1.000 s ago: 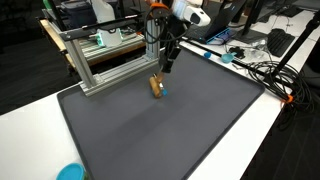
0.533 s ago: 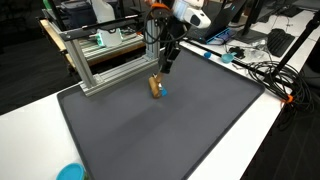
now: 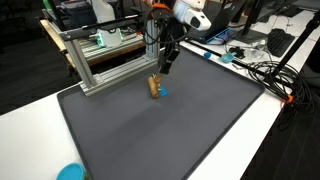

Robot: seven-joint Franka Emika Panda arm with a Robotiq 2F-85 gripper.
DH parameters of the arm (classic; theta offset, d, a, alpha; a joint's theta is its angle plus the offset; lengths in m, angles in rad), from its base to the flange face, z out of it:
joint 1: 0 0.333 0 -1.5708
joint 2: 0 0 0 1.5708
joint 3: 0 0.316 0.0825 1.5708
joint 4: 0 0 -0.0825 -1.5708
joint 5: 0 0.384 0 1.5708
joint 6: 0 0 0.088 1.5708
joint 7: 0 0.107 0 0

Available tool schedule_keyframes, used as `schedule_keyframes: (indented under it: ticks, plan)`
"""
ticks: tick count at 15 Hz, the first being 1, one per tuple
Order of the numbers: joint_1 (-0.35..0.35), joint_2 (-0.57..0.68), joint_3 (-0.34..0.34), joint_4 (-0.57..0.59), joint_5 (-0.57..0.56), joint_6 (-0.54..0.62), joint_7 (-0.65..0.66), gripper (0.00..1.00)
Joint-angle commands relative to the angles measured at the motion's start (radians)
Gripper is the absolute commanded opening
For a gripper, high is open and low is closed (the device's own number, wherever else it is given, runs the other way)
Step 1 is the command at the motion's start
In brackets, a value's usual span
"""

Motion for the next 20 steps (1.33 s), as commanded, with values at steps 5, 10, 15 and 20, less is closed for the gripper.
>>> schedule_keyframes:
  ticks: [5,10,15,20]
  plan:
    - [-0.020,0.101,-0.036,0.012,0.009,-0.045,0.088,0.22]
    - [-0.033,0.013,-0.065,0.028,0.007,-0.102,0.186,0.22]
    - [-0.083,-0.157,-0.067,-0.033,0.115,-0.093,0.243,0.22]
    - [-0.073,-0.359,-0.072,-0.047,0.235,-0.169,0.267,0.22]
